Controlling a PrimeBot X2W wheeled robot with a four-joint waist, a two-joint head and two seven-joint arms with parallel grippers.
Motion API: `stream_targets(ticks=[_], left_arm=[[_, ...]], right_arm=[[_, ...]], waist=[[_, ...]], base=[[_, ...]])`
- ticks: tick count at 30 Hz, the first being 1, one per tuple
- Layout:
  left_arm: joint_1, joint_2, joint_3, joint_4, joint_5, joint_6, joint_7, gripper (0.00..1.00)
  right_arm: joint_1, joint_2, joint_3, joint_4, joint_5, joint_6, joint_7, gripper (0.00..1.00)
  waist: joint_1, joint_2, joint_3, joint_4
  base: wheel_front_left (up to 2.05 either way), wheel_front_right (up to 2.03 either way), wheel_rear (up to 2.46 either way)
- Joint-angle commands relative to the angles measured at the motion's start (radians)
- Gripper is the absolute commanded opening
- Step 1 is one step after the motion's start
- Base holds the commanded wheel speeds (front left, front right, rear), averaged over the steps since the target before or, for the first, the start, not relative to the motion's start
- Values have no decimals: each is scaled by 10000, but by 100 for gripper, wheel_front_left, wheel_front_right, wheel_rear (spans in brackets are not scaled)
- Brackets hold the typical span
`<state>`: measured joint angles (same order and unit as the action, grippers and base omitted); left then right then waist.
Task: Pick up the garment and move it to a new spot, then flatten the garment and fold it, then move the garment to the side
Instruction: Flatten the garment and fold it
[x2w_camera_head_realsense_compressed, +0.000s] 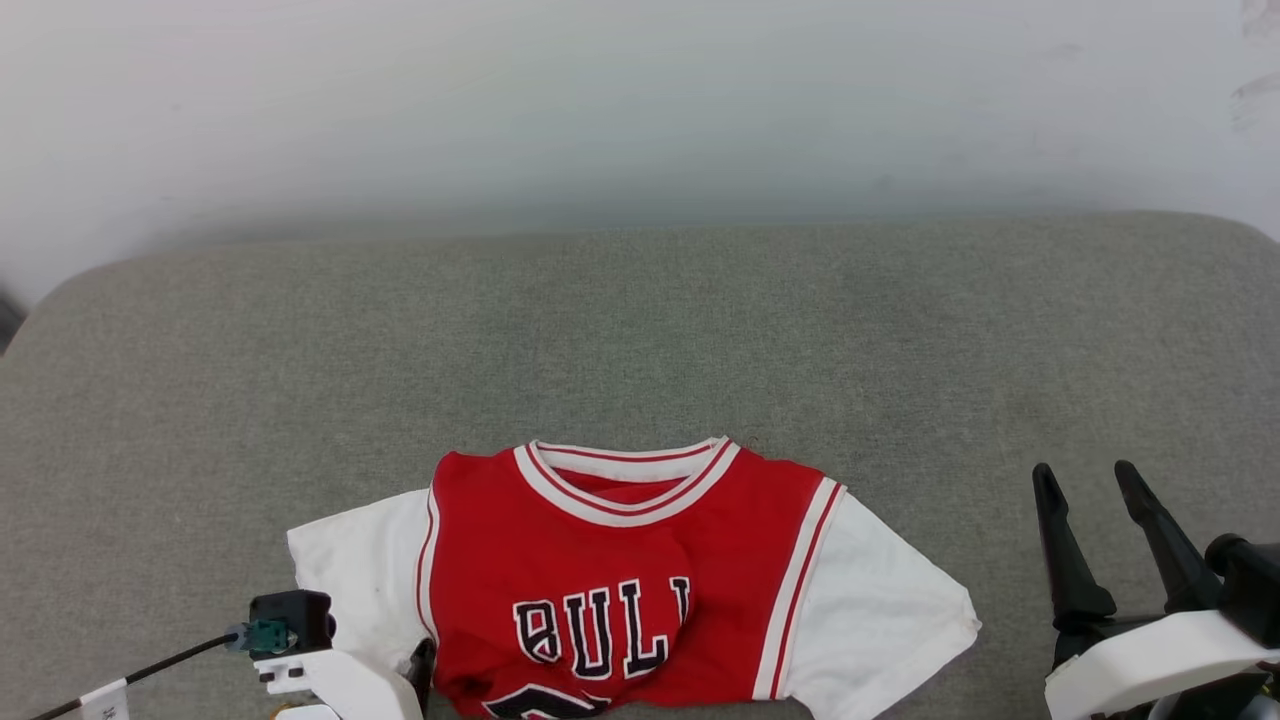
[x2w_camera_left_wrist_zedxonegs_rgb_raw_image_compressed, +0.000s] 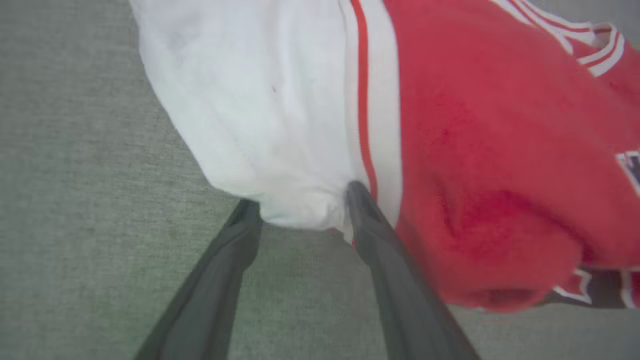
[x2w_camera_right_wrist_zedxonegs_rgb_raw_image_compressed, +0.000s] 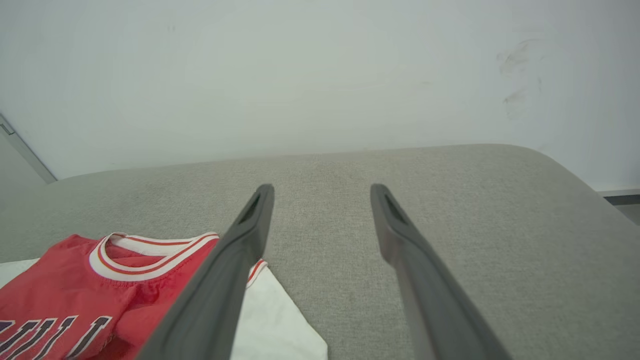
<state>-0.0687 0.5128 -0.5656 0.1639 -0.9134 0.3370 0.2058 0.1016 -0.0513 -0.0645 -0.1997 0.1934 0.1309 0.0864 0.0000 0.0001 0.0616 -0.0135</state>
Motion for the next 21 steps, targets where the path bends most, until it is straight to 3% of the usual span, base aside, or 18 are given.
stream_targets(ticks=[1,8,16,21], left_arm=[[35,-34,87,-71,167,69,-275,100],[-94,158,438,-830,968,570,-1682,100],[-394,121,491,-1485,2065,419,-3691,100],[-434,-44,442,-1693,2590,517,-4331,100]], right_arm=[[22,15,-8,-42,-53,-3,3,100],[413,13,-65,-10,-7,-3,184,100],[703,15,-228,55,162,-1,666,100],[885,13,-606,332,488,-3,1505,100]], waist=[[0,-1,-163,9],[0,-1,-745,44],[0,-1,-1035,76],[0,-1,-1036,223]], base=[[0,0,0],[0,0,0],[0,0,0],[0,0,0]])
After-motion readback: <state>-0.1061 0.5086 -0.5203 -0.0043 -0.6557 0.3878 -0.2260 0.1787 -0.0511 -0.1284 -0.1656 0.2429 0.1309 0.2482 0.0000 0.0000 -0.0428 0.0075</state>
